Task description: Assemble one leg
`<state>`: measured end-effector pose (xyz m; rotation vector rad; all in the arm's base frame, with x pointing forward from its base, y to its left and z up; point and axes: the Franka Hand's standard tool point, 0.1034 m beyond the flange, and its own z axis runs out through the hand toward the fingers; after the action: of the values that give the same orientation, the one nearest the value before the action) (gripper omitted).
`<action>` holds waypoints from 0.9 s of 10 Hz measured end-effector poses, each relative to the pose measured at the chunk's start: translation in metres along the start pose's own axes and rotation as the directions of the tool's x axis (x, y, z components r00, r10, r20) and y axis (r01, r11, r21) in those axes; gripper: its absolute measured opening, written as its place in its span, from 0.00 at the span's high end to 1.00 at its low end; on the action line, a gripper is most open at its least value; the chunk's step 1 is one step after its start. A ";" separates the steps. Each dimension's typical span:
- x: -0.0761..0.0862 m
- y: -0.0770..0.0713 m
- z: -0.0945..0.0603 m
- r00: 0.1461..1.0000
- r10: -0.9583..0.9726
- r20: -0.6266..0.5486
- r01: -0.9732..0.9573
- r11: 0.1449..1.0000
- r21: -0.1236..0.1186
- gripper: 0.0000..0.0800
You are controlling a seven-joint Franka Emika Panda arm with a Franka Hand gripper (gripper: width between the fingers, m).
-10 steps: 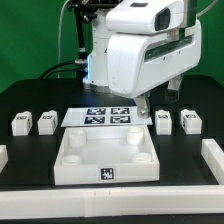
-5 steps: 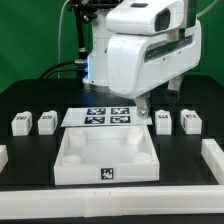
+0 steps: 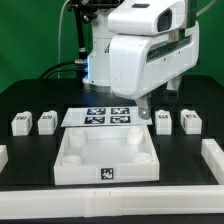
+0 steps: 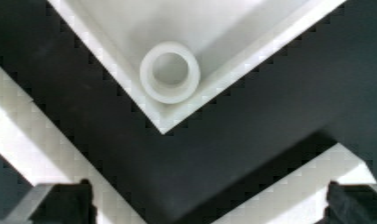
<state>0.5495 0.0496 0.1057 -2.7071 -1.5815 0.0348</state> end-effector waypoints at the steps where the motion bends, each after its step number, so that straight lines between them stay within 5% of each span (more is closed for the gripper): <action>1: -0.015 -0.016 0.006 0.989 -0.148 0.000 0.148 0.989 -0.001 0.19; 3: -0.057 -0.039 0.022 0.915 -0.403 -0.005 0.403 0.915 -0.021 0.19; 5: -0.100 -0.059 0.057 0.843 -0.538 -0.017 0.538 0.843 0.002 0.19; 6: -0.110 -0.067 0.075 0.853 -0.522 -0.025 0.522 0.853 0.013 0.19; 9: -0.110 -0.065 0.097 0.859 -0.511 -0.036 0.513 0.858 0.032 0.19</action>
Offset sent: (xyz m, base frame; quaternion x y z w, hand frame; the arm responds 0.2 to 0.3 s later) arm -0.0779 -0.0474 -0.0444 0.0064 0.0415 -0.3150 0.9482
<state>0.4364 -0.0150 0.0114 -2.1524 -2.2049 0.0263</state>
